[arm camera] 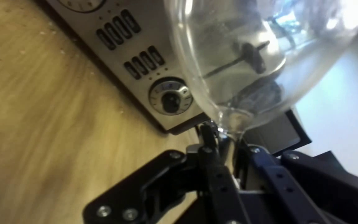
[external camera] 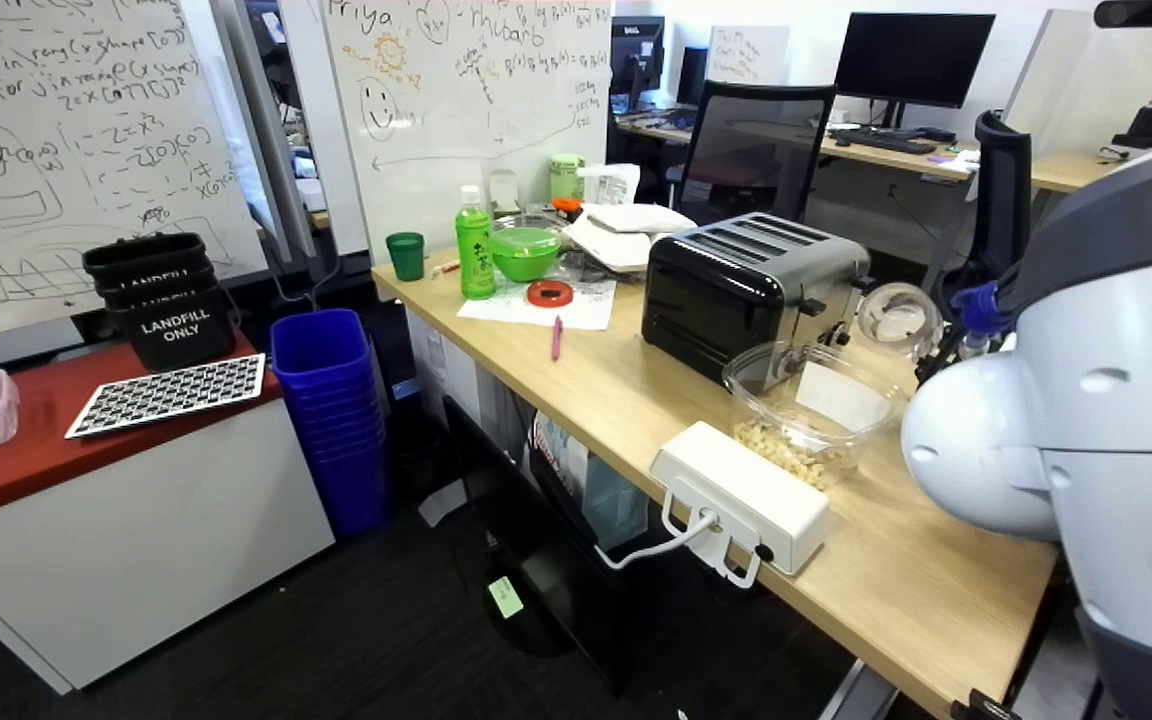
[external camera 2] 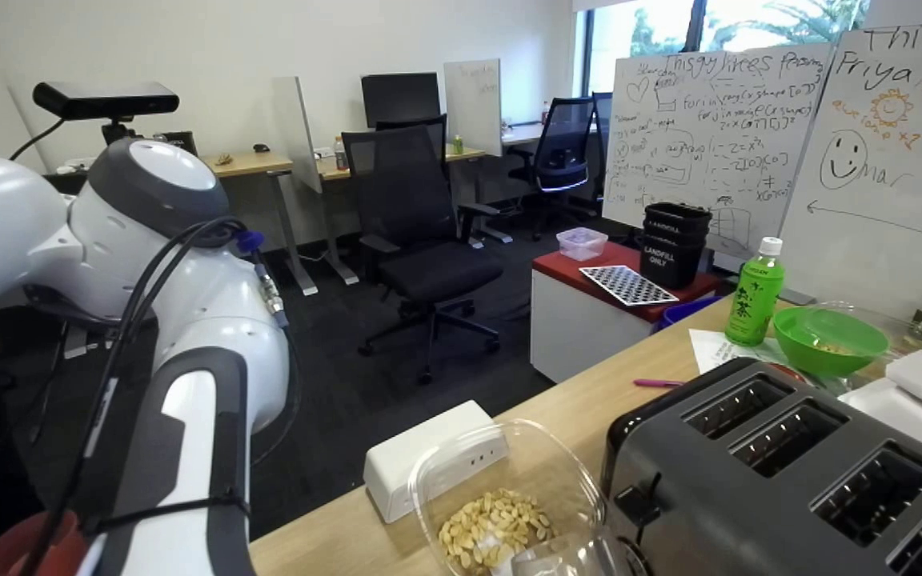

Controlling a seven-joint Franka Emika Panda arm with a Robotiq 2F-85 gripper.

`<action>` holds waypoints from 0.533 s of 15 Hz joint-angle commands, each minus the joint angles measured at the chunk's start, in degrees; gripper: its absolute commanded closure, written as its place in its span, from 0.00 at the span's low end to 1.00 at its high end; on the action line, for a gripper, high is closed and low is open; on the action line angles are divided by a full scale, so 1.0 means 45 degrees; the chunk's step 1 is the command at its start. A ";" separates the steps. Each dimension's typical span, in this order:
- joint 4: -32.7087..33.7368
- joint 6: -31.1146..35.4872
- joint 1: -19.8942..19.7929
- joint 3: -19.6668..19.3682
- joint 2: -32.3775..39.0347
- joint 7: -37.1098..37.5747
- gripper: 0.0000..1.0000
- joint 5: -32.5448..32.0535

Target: Pour the contents in the wine glass into the clear bowl

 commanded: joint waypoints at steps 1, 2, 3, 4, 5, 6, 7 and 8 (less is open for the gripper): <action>-0.0742 0.0123 0.0901 0.0794 -0.0016 0.2615 0.96 0.0005; -0.0970 0.0143 0.1180 0.1046 -0.0025 0.3400 0.96 0.0009; -0.1233 0.0096 0.1441 0.1280 -0.0031 0.4222 0.96 0.0048; -0.1515 0.0068 0.1724 0.1429 -0.0040 0.5036 0.96 0.0094; -0.1306 0.0105 0.1629 0.1612 -0.0045 0.5526 0.96 0.0096; -0.1331 0.0053 0.1681 0.1687 -0.0046 0.6178 0.96 0.0039; -0.1398 -0.0179 0.1472 0.1173 -0.0045 0.6895 0.96 -0.0673; -0.1416 0.0043 0.1904 0.1791 -0.0040 0.7370 0.96 0.0086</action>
